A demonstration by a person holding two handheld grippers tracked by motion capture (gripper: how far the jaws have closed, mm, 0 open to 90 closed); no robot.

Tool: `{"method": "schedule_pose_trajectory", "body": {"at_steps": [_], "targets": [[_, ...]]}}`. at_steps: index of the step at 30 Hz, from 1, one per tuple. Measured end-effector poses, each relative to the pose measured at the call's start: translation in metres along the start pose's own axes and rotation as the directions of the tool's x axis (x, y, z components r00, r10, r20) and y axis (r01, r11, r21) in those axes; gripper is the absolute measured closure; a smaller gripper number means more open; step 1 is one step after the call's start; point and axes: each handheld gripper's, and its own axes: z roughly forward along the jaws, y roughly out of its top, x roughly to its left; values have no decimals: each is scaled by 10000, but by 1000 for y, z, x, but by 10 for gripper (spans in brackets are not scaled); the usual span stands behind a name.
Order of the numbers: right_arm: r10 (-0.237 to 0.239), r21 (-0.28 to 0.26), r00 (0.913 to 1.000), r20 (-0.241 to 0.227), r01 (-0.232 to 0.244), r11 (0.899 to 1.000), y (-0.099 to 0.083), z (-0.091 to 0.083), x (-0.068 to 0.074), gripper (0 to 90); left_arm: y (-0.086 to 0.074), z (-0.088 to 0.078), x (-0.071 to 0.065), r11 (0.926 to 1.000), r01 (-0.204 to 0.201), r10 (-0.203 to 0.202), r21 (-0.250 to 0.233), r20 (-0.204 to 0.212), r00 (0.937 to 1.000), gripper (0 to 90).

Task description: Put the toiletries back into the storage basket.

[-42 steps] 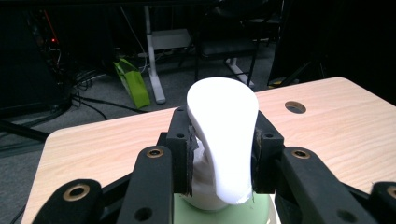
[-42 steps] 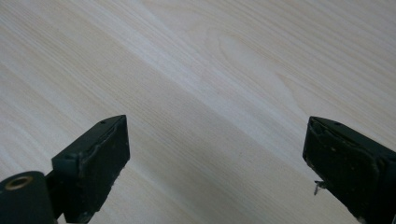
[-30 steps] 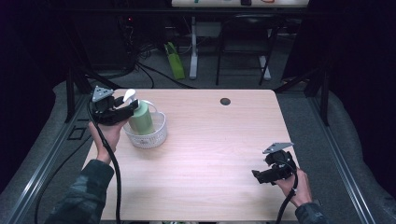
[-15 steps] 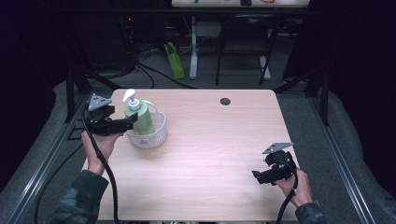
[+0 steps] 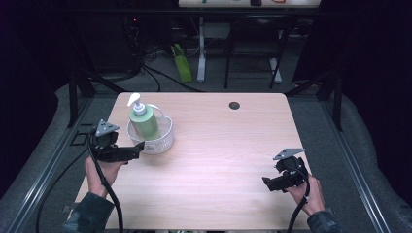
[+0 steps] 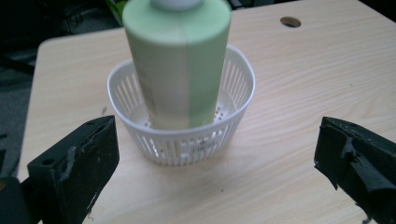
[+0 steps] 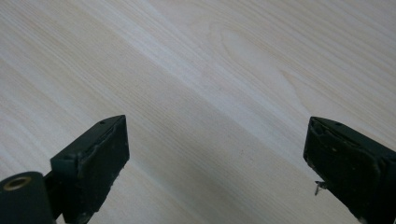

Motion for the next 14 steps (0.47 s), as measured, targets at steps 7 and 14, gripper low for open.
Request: {"method": "schedule_pose_trajectory", "body": {"at_steps": [7, 14], "targets": [[-64, 18, 9999, 136, 64, 10000, 0, 3, 0, 55, -19, 21, 1, 9949, -129, 92, 1001, 374, 9993, 0], [-136, 64, 9998, 162, 135, 9999, -1, 4, -1, 42, -27, 32, 3, 9917, -36, -32, 1286, 532, 9986, 0]]}}
